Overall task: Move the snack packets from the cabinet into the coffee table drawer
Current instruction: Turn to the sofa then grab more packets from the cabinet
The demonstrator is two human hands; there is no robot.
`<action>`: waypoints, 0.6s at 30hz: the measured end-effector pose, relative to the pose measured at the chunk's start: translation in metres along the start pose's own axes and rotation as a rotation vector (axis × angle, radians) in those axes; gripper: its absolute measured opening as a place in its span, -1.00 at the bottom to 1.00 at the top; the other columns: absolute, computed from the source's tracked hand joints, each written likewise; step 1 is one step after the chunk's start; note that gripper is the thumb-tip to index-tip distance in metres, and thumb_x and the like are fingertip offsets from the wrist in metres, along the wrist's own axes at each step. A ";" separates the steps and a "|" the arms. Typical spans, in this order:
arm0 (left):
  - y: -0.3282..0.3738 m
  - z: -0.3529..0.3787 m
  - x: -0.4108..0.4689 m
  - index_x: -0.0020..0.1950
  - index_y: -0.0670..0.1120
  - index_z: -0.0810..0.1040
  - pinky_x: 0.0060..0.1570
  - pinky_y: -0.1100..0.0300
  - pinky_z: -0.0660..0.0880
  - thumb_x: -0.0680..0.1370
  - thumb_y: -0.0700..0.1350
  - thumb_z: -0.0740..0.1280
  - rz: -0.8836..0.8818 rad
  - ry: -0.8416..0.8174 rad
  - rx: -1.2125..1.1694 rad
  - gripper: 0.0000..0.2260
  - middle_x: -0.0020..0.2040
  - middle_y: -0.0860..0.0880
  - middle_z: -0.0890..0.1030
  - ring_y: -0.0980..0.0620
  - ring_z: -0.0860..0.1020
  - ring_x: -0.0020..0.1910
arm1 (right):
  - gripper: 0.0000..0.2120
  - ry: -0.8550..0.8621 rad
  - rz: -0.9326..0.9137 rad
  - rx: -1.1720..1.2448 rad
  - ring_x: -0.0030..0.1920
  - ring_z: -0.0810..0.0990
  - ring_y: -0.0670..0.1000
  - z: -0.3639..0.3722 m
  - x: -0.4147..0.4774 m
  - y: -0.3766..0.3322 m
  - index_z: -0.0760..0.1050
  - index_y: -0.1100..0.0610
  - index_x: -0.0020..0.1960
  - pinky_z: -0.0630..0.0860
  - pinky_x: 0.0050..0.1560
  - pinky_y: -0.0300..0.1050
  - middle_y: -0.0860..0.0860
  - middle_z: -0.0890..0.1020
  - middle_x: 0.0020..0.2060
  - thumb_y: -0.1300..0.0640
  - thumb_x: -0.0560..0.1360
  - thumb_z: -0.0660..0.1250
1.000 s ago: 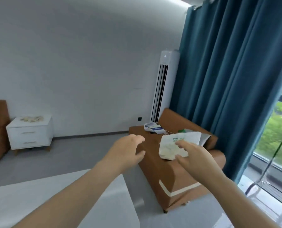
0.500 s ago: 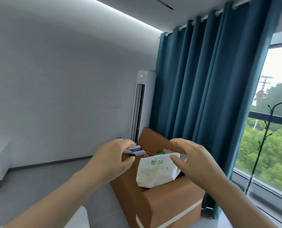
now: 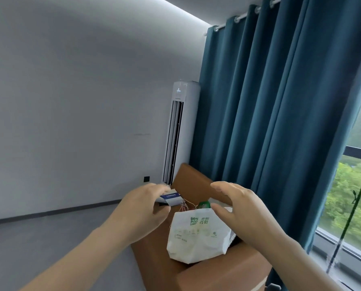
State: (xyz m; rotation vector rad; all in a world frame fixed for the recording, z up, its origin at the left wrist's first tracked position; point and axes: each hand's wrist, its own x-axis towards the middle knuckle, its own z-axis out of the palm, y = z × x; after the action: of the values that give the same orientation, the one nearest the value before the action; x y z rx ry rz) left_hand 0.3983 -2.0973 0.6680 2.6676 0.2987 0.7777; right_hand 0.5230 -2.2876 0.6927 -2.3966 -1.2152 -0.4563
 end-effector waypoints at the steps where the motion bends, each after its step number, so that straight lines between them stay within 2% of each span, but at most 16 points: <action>1: -0.007 0.008 0.014 0.30 0.11 0.45 0.03 0.38 0.40 0.56 -0.03 0.27 -0.009 -0.002 0.009 -0.69 0.17 0.17 0.53 0.20 0.49 0.13 | -0.57 0.002 -0.010 0.007 0.30 0.42 -0.20 0.010 0.018 0.009 0.34 -0.11 0.40 0.36 0.26 -0.30 -0.23 0.46 0.31 -0.04 0.54 0.27; 4: -0.031 0.031 0.054 0.25 0.06 0.49 0.07 0.28 0.42 0.56 -0.05 0.28 -0.059 0.009 0.025 -0.74 0.16 0.14 0.55 0.15 0.51 0.15 | -0.57 -0.026 -0.052 0.045 0.23 0.48 -0.16 0.039 0.070 0.033 0.33 -0.10 0.40 0.41 0.16 -0.33 -0.18 0.49 0.29 -0.02 0.55 0.27; 5: -0.040 0.038 0.067 0.26 0.07 0.48 0.07 0.31 0.41 0.56 -0.03 0.28 -0.079 0.023 0.039 -0.74 0.17 0.16 0.54 0.17 0.49 0.17 | -0.57 -0.032 -0.073 0.057 0.21 0.49 -0.16 0.048 0.089 0.041 0.33 -0.10 0.40 0.42 0.14 -0.33 -0.18 0.50 0.28 -0.02 0.55 0.27; 7: -0.057 0.048 0.093 0.33 0.12 0.41 0.07 0.42 0.32 0.57 0.03 0.27 -0.140 0.039 0.074 -0.67 0.22 0.24 0.47 0.24 0.43 0.23 | -0.56 -0.042 -0.117 0.071 0.23 0.47 -0.16 0.067 0.128 0.056 0.32 -0.12 0.41 0.40 0.16 -0.32 -0.19 0.49 0.29 -0.05 0.54 0.27; 10: -0.084 0.059 0.128 0.39 0.12 0.34 0.16 0.38 0.31 0.56 0.08 0.25 -0.217 0.062 0.162 -0.60 0.30 0.17 0.46 0.19 0.42 0.27 | -0.55 -0.074 -0.191 0.096 0.28 0.44 -0.17 0.098 0.187 0.072 0.29 -0.14 0.42 0.36 0.17 -0.34 -0.21 0.46 0.31 -0.08 0.54 0.24; 18: -0.172 0.054 0.166 0.35 0.07 0.41 0.14 0.41 0.27 0.54 0.03 0.30 -0.411 0.153 0.285 -0.62 0.29 0.16 0.49 0.18 0.44 0.26 | -0.54 -0.175 -0.446 0.212 0.34 0.37 -0.19 0.181 0.312 0.048 0.25 -0.12 0.44 0.28 0.28 -0.31 -0.21 0.42 0.35 -0.07 0.56 0.22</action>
State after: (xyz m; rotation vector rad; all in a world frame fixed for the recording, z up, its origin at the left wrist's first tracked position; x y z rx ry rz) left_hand 0.5482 -1.9056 0.6390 2.6607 1.0286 0.8543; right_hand 0.7576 -2.0103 0.6711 -2.0166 -1.7904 -0.2316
